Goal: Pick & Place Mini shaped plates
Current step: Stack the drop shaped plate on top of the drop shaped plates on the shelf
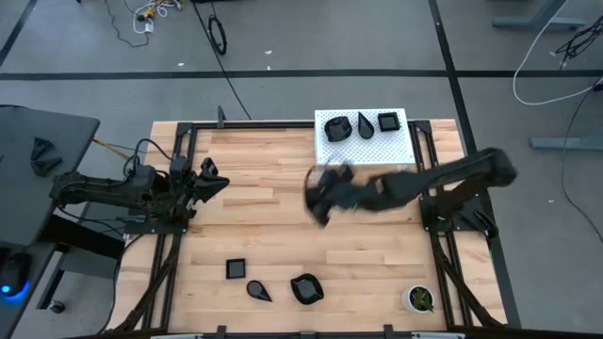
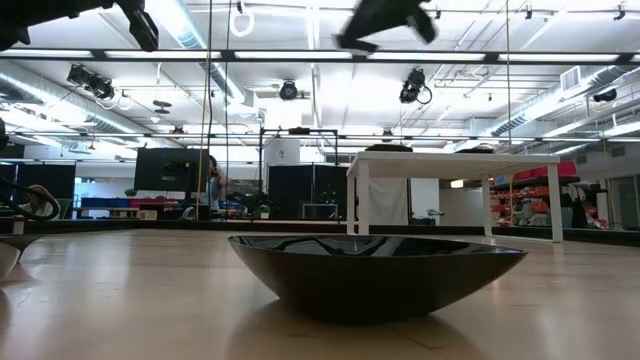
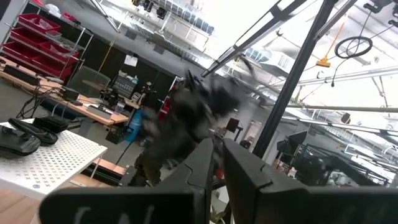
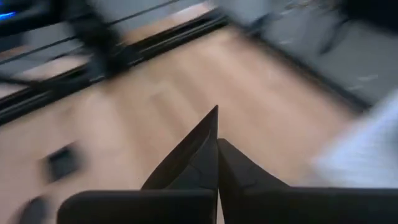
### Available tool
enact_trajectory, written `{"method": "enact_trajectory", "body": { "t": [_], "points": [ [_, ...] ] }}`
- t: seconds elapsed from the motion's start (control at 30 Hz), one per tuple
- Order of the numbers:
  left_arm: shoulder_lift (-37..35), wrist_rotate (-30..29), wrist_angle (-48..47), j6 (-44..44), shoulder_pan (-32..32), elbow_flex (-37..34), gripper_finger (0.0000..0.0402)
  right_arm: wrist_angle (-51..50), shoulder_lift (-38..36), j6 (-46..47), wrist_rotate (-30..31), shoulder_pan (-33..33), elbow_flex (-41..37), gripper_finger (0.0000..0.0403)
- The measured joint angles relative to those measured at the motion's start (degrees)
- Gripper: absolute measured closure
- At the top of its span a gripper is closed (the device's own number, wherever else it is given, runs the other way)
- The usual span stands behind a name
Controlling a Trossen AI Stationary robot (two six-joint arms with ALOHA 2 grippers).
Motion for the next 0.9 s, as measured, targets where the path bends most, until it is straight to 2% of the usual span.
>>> {"method": "enact_trajectory", "body": {
  "t": [0.1, 0.23, 0.3, 0.43, 0.53, 0.67, 0.73, 0.8, 0.9],
  "points": [
    [0.0, 0.0, 0.0, 0.0, 0.0, 0.0, 0.036, -8.6, -7.0, -2.3, 1.6, -5.9, 0.0, 0.0402],
    [0.0, 0.0, 0.0, 0.0, 0.0, 0.0, 0.036, -17.5, -12.8, -6.2, 1.6, -18.7, -0.6, 0.0403],
    [0.0, 0.0, 0.0, 0.0, 0.0, 0.0, 0.036, -17.7, -14.3, -9.5, 1.2, -25.2, -2.7, 0.0403],
    [0.0, 0.0, 0.0, 0.0, 0.0, 0.0, 0.036, -13.3, -14.4, -17.8, -6.4, -38.0, -7.6, 0.0403],
    [0.0, 0.0, 0.0, 0.0, 0.0, 0.0, 0.036, -8.2, -13.5, -21.5, -10.4, -45.0, -10.5, 0.0403],
    [0.0, 0.0, 0.0, 0.0, 0.0, 0.0, 0.036, -5.3, -13.2, -23.1, -12.4, -50.2, -12.2, 0.0403],
    [0.0, 0.0, 0.0, 0.0, 0.0, 0.0, 0.036, -3.7, -13.2, -23.8, -16.3, -51.9, -13.1, 0.0403],
    [0.0, 0.0, 0.0, 0.0, 0.0, 0.0, 0.036, -2.0, -13.2, -24.9, -19.6, -52.8, -13.9, 0.0403],
    [0.0, 0.0, 0.0, 0.0, 0.0, 0.0, 0.036, -0.2, -13.2, -25.0, -20.4, -53.2, -15.4, 0.0403]
  ]
}}
